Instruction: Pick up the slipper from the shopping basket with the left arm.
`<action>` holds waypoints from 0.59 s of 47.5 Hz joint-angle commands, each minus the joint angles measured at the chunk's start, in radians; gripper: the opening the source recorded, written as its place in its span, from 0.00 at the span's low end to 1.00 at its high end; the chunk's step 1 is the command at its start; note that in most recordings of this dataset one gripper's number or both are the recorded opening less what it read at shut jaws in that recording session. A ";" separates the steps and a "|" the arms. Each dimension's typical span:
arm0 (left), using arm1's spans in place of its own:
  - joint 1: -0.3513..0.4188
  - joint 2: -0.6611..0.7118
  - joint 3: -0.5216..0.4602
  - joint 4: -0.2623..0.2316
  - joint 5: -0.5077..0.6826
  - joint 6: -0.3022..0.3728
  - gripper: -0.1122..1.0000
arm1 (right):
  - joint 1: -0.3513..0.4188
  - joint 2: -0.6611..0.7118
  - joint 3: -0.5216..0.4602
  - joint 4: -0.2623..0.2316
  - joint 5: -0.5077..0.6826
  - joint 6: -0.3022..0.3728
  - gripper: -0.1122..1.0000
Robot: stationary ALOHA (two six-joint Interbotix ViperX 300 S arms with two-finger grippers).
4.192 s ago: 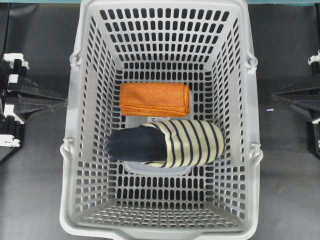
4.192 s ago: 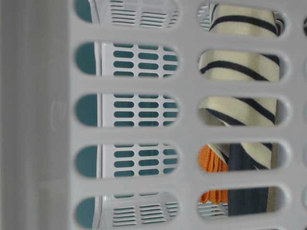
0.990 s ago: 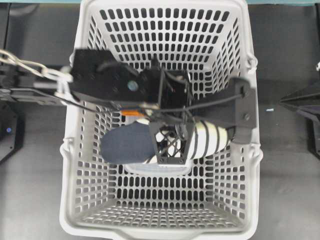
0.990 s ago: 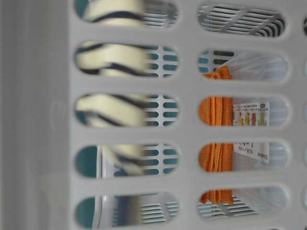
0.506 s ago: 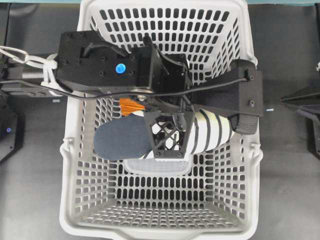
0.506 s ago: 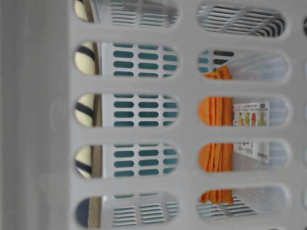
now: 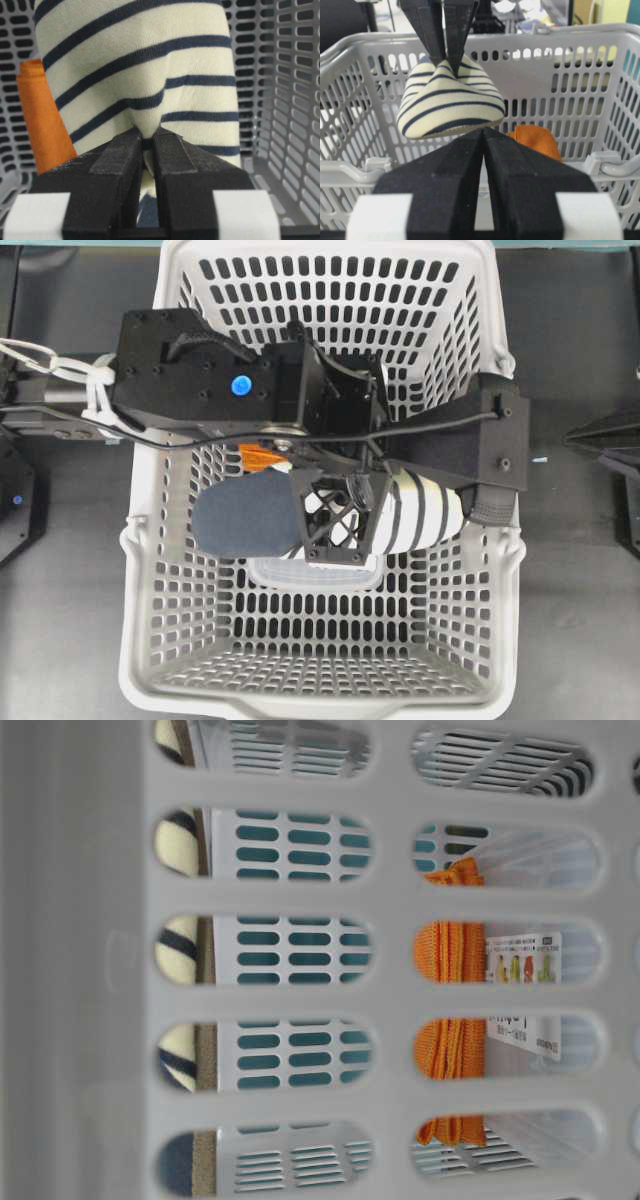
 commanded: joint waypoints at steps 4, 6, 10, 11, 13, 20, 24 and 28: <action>-0.003 -0.015 -0.003 0.003 -0.005 0.002 0.15 | -0.002 0.005 -0.006 0.003 -0.006 0.002 0.09; -0.003 -0.015 -0.005 0.003 -0.005 0.002 0.15 | -0.002 0.005 -0.006 0.003 -0.006 0.002 0.09; -0.003 -0.015 -0.005 0.003 -0.005 0.002 0.15 | -0.002 0.005 -0.005 0.003 -0.006 0.002 0.09; -0.003 -0.015 -0.005 0.003 -0.005 0.002 0.15 | -0.002 0.005 -0.006 0.003 -0.006 0.002 0.09; -0.003 -0.015 -0.005 0.003 -0.005 0.003 0.15 | -0.002 0.005 -0.006 0.003 -0.006 0.002 0.09; -0.003 -0.014 -0.005 0.003 -0.005 0.003 0.15 | -0.002 0.005 -0.005 0.003 -0.006 0.002 0.09; -0.003 -0.014 -0.003 0.003 -0.006 0.003 0.15 | -0.002 0.005 -0.003 0.003 -0.006 0.002 0.09; -0.003 -0.014 -0.003 0.003 -0.005 0.003 0.15 | -0.002 0.005 0.000 0.003 -0.005 0.002 0.09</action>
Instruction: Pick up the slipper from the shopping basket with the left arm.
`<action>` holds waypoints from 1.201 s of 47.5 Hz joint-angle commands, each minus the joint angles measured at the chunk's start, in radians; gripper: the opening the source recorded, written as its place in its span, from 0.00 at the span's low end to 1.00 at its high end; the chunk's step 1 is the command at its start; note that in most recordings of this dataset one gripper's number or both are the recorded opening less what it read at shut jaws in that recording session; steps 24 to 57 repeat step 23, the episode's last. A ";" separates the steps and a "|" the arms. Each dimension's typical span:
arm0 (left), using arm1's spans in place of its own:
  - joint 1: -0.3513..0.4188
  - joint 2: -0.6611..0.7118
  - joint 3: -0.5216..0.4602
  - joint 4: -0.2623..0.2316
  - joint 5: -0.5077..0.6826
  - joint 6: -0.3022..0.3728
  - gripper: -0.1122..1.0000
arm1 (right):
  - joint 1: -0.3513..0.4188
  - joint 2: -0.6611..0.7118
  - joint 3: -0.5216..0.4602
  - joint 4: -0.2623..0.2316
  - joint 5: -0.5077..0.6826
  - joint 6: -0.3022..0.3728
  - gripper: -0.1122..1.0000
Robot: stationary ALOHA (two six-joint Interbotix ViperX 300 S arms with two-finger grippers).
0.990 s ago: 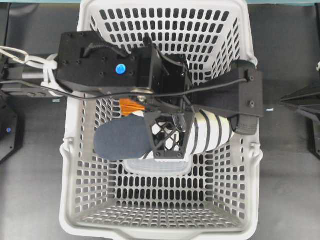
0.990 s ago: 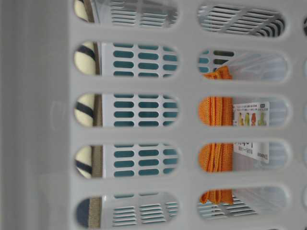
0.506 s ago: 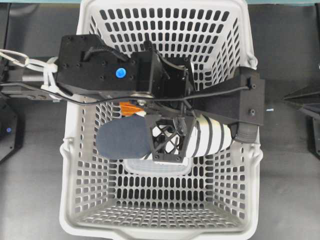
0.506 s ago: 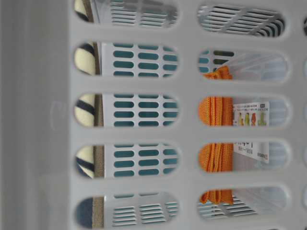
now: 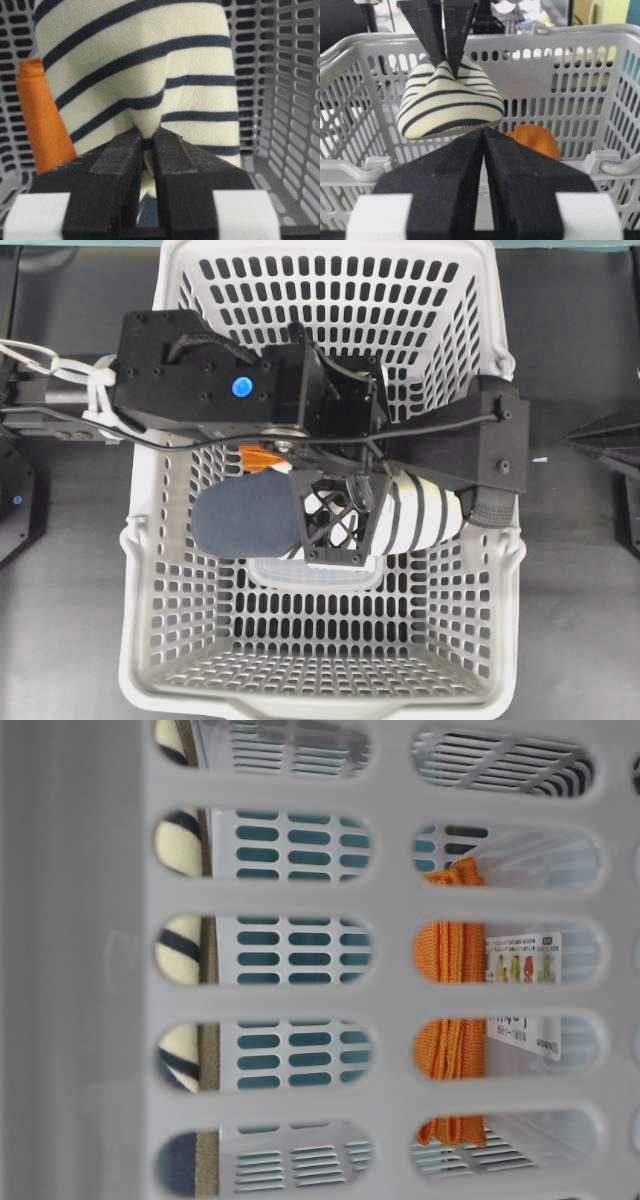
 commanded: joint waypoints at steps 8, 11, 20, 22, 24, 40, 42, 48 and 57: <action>-0.005 -0.014 -0.008 0.003 -0.006 0.003 0.15 | -0.002 0.006 -0.003 0.003 -0.006 0.002 0.09; -0.006 -0.014 -0.008 0.003 -0.006 0.005 0.15 | -0.002 0.005 -0.002 0.003 -0.005 0.002 0.09; -0.009 -0.014 -0.005 0.003 -0.006 0.020 0.15 | -0.008 -0.003 0.000 0.003 -0.003 0.002 0.09; -0.009 -0.012 -0.002 0.003 -0.006 0.021 0.15 | -0.008 -0.005 0.000 0.003 -0.003 0.002 0.09; -0.009 -0.012 -0.002 0.003 -0.006 0.023 0.15 | -0.008 -0.008 0.000 0.003 -0.003 0.002 0.09; -0.009 -0.012 -0.002 0.003 -0.006 0.023 0.15 | -0.008 -0.008 0.000 0.003 -0.003 0.002 0.09; -0.009 -0.012 -0.002 0.003 -0.006 0.023 0.15 | -0.008 -0.008 0.000 0.003 -0.003 0.002 0.09; -0.009 -0.012 -0.002 0.003 -0.006 0.023 0.15 | -0.008 -0.008 0.000 0.003 -0.003 0.002 0.09; -0.009 -0.012 -0.002 0.003 -0.006 0.023 0.15 | -0.008 -0.008 0.000 0.003 -0.003 0.002 0.09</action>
